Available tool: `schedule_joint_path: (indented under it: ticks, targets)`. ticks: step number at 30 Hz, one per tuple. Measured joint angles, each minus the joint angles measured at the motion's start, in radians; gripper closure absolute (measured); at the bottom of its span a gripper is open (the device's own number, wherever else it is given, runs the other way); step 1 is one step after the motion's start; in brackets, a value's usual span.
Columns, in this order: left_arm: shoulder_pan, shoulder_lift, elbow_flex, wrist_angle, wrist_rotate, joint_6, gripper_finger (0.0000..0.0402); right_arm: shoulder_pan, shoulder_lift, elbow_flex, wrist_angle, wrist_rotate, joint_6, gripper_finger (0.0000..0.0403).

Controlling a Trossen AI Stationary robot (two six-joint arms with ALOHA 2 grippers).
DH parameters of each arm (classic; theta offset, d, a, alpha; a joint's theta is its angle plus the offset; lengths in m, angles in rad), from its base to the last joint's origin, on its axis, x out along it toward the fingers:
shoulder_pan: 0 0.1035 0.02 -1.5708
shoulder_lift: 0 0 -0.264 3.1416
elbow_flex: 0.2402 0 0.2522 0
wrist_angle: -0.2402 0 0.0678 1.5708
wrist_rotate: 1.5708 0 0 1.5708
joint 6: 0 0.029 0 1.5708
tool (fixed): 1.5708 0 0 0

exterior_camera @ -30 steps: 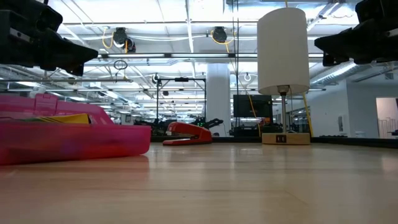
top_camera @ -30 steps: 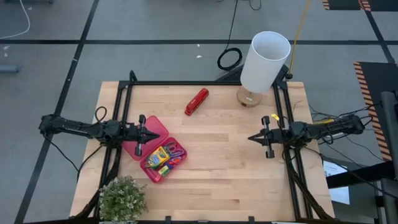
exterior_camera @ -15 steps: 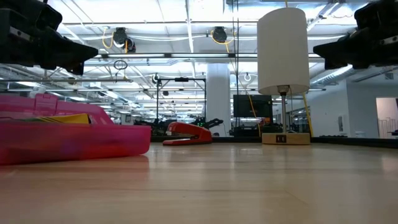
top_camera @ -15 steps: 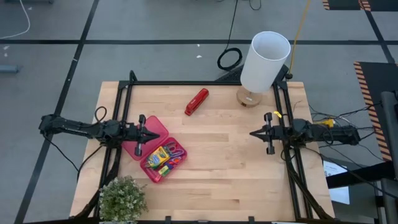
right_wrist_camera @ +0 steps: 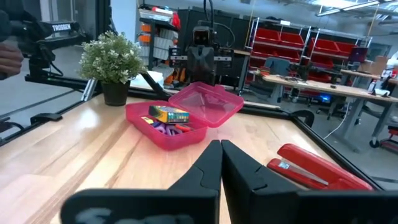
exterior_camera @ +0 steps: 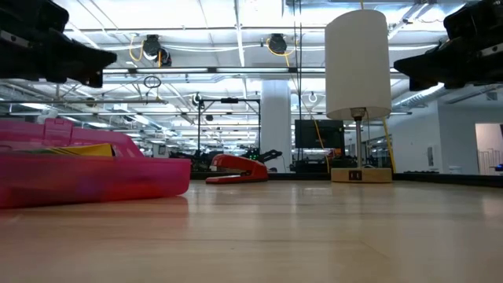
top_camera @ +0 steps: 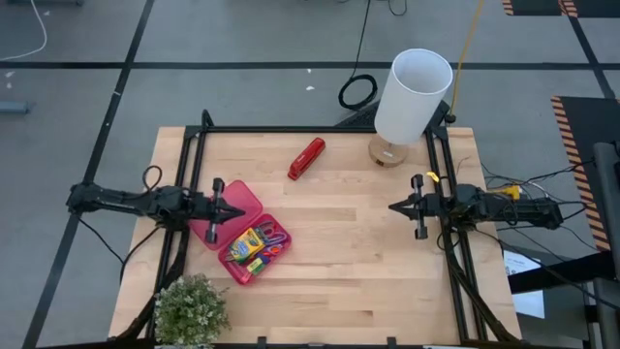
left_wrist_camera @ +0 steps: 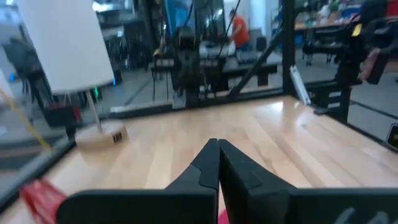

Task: Pack school essentials
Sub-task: Return to Home Position

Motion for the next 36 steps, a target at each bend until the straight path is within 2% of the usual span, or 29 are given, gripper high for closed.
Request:
schedule_joint_path:
  ticks: [9,19,24,32,36]
  targets:
    - [0.037,-0.158,0.002,-0.157,0.006,0.007,0.0397,0.0,0.0,0.0,0.0,0.0,0.001,0.0403]
    - [0.11,-0.152,0.003,-0.165,0.021,0.0,0.0394,0.0,0.0,0.0,0.001,0.0,0.001,0.0403]
    - [0.116,-0.152,0.003,-0.166,0.024,0.006,0.0398,0.0,0.0,0.0,0.001,0.0,0.001,0.0403]
    - [0.116,-0.152,0.002,-0.166,0.024,0.004,0.0372,0.0,0.0,0.0,0.001,0.0,0.001,0.0403]
    - [0.116,-0.152,0.002,-0.166,0.024,0.004,0.0371,0.0,0.0,0.0,0.002,0.0,0.001,0.0403]
